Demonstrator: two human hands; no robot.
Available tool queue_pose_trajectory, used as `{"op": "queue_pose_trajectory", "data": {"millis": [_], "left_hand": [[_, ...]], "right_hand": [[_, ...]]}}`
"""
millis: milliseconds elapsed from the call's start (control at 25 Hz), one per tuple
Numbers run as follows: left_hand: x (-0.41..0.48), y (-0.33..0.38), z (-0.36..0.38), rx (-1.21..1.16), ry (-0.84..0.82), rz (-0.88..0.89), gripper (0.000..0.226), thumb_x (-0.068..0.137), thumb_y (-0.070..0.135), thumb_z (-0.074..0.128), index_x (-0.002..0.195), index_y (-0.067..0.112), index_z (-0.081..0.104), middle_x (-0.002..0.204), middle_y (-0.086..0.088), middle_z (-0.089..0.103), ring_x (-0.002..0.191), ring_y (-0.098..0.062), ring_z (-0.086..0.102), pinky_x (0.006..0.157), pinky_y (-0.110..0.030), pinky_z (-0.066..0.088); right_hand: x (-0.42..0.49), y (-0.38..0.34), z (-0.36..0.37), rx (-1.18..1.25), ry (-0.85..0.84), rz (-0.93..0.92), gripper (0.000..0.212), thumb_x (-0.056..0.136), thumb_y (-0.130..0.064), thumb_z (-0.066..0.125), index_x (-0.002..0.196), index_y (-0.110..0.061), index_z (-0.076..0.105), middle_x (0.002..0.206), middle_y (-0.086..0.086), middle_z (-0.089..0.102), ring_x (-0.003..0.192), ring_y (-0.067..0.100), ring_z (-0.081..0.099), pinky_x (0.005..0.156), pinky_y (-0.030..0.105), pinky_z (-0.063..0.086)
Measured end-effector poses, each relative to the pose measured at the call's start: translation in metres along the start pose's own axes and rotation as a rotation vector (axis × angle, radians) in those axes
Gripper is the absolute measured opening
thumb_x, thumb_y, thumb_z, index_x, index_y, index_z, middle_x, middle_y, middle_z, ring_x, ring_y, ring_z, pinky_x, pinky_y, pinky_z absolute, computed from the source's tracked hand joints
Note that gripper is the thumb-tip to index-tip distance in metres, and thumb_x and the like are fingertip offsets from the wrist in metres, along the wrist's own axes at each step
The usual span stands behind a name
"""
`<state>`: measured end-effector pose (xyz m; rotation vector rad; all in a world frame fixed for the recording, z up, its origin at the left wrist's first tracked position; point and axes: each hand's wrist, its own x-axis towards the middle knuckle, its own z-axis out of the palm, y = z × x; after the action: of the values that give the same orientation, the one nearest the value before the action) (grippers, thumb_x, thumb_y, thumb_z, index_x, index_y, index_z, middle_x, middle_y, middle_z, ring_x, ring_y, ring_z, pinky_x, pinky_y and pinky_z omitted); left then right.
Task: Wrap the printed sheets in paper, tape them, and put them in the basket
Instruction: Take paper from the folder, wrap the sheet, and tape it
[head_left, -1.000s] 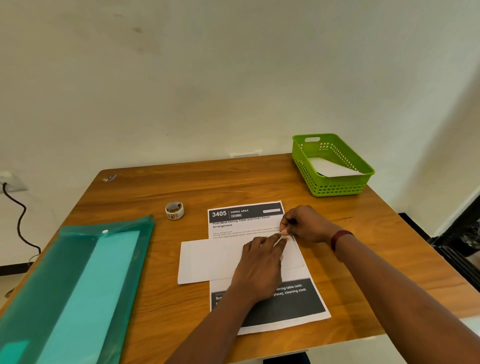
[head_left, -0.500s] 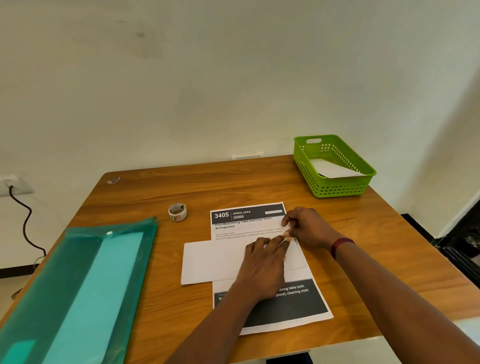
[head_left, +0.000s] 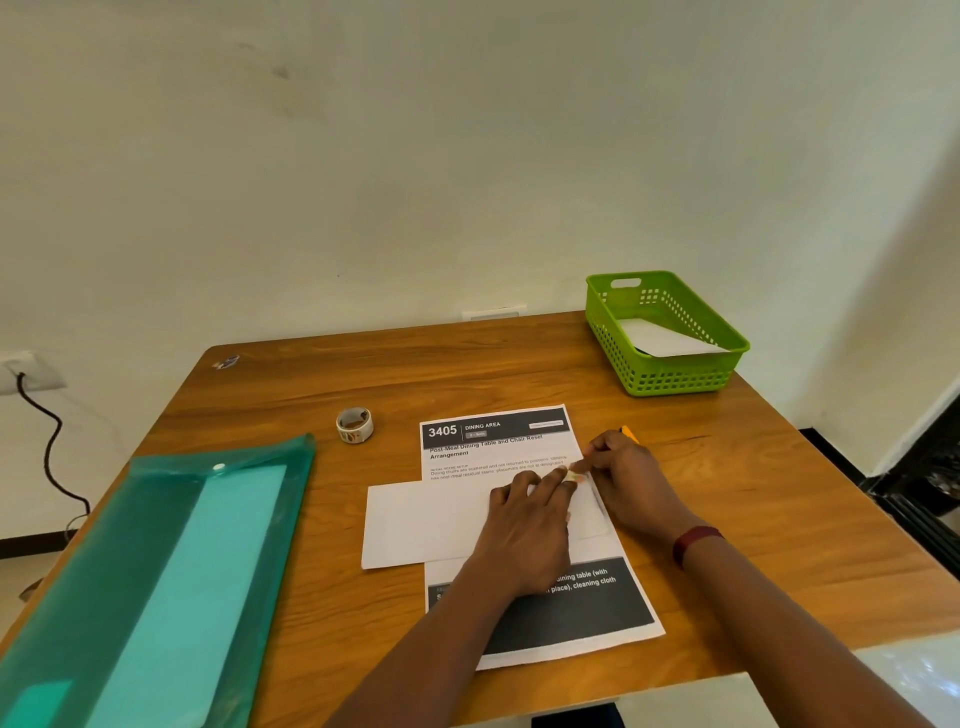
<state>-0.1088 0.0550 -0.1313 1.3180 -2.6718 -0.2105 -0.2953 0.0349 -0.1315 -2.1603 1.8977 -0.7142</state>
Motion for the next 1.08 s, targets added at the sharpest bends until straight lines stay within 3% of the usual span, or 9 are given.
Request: {"op": "queue_pose_trajectory", "data": {"millis": [160,360,520,760,840,960,1080], "left_hand": [[0.0,0.001,0.001,0.0,-0.011,-0.01,0.051,0.102,0.03,0.033,0.152,0.021,0.024,0.162,0.001,0.017,0.142,-0.025,0.019,0.11,-0.045,0.023],[-0.001,0.0,0.001,-0.002,0.0,-0.008,0.05,0.102,0.029,0.033,0.151,0.021,0.026,0.162,0.001,0.018,0.142,-0.025,0.019,0.11,-0.046,0.023],[-0.004,0.0,0.004,-0.067,0.078,-0.016,0.045,0.102,0.025,0.038,0.146,0.02,0.038,0.159,0.001,0.029,0.142,-0.023,0.025,0.113,-0.043,0.026],[-0.014,-0.009,-0.015,-0.427,0.314,-0.143,0.039,0.095,0.007,0.05,0.133,0.016,0.056,0.138,-0.002,0.056,0.128,-0.015,0.048,0.107,-0.018,0.032],[-0.022,-0.02,-0.025,-0.377,0.347,-0.187,0.036,0.097,0.011,0.05,0.132,0.016,0.057,0.135,-0.001,0.058,0.126,-0.014,0.05,0.104,-0.017,0.033],[-0.038,-0.053,-0.034,-0.236,0.341,-0.28,0.038,0.098,0.023,0.052,0.135,0.016,0.054,0.14,-0.003,0.055,0.129,-0.018,0.048,0.108,-0.027,0.037],[-0.056,-0.077,-0.036,-0.122,0.27,-0.326,0.042,0.099,0.028,0.047,0.139,0.015,0.049,0.144,-0.004,0.05,0.133,-0.019,0.043,0.113,-0.032,0.03]], "right_hand": [[-0.026,-0.001,0.004,-0.141,-0.01,-0.022,0.027,0.093,-0.005,0.06,0.115,-0.012,0.073,0.129,0.01,0.061,0.121,0.027,0.054,0.102,0.03,0.043],[-0.031,-0.011,0.003,-0.107,0.035,0.001,0.023,0.09,-0.001,0.062,0.109,-0.008,0.074,0.123,0.011,0.066,0.113,0.027,0.06,0.095,0.023,0.041],[-0.031,-0.024,0.0,-0.051,0.067,0.075,0.029,0.088,0.002,0.061,0.112,-0.009,0.071,0.118,0.01,0.068,0.109,0.025,0.063,0.096,0.027,0.046],[-0.051,-0.075,0.003,-0.001,0.164,-0.028,0.037,0.092,-0.006,0.056,0.127,-0.013,0.062,0.125,0.005,0.067,0.112,0.021,0.063,0.095,0.03,0.049],[-0.056,-0.089,0.007,0.005,0.153,-0.02,0.037,0.095,-0.012,0.053,0.131,-0.015,0.06,0.13,0.004,0.064,0.118,0.019,0.06,0.099,0.026,0.045],[-0.062,-0.106,0.02,0.036,0.087,0.009,0.04,0.1,-0.026,0.048,0.139,-0.019,0.053,0.142,0.0,0.054,0.131,0.015,0.05,0.107,0.02,0.032],[-0.059,-0.107,0.025,-0.001,0.114,0.104,0.04,0.099,-0.031,0.049,0.137,-0.019,0.055,0.143,0.001,0.054,0.133,0.016,0.048,0.109,0.025,0.034]]}}
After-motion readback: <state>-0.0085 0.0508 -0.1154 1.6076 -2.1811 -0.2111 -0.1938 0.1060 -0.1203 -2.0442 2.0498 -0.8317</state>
